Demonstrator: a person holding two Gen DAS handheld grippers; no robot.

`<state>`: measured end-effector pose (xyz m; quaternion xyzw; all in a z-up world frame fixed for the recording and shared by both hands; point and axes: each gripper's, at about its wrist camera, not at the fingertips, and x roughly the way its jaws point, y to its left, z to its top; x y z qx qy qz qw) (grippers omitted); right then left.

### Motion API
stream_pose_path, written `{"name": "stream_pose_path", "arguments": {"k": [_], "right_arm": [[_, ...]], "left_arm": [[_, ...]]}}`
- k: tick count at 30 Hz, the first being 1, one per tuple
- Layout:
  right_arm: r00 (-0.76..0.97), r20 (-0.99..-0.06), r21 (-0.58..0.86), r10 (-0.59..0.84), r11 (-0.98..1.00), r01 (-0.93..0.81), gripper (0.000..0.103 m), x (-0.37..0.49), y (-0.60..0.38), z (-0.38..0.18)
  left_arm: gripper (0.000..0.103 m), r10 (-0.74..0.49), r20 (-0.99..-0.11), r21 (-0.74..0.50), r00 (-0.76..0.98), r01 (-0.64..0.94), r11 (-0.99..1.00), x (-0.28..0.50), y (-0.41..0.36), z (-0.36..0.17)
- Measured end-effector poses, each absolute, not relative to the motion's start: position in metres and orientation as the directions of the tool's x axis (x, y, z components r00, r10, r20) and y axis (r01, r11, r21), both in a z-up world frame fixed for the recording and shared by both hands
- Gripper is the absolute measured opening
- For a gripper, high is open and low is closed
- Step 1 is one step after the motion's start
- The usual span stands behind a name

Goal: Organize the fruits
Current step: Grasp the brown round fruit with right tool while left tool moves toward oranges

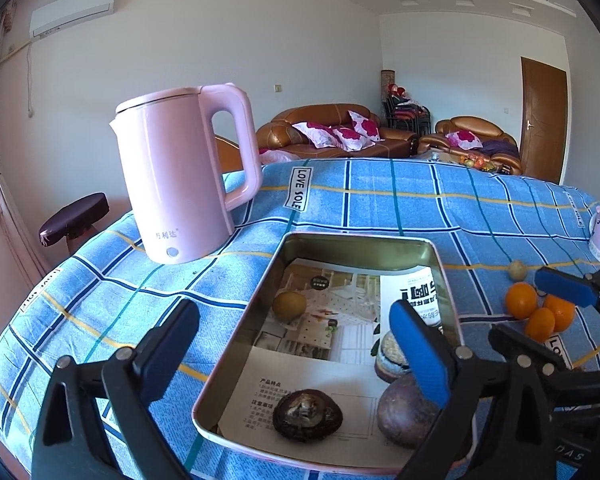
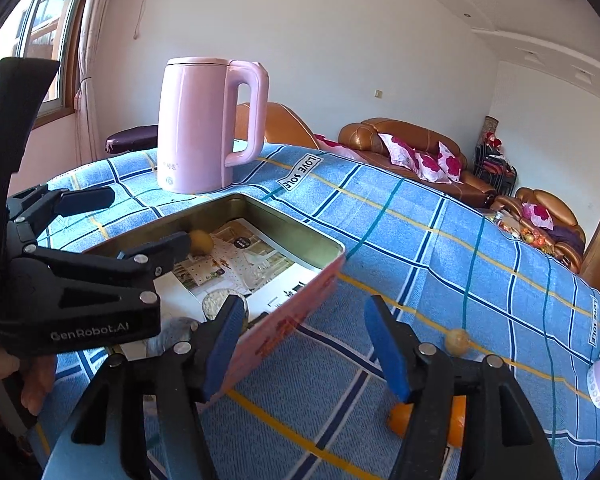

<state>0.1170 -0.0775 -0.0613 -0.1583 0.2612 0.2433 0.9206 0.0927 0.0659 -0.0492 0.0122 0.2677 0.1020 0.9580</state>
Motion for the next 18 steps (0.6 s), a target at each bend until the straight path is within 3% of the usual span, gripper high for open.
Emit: {"name": "stream_pose_path", "arguments": {"k": [10, 18], "right_arm": [[0.755, -0.616, -0.091, 0.223, 0.932, -0.35, 0.066, 0.093, -0.182, -0.071], [0.704, -0.672, -0.045, 0.232, 0.935, -0.351, 0.066, 0.088, -0.199, -0.081]], "left_arm": [[0.1, 0.121, -0.513, 0.078, 0.85, -0.095, 0.992, 0.084, 0.029, -0.048], [0.1, 0.084, -0.53, 0.095, 0.844, -0.04, 0.995, 0.082, 0.006, -0.052]]}}
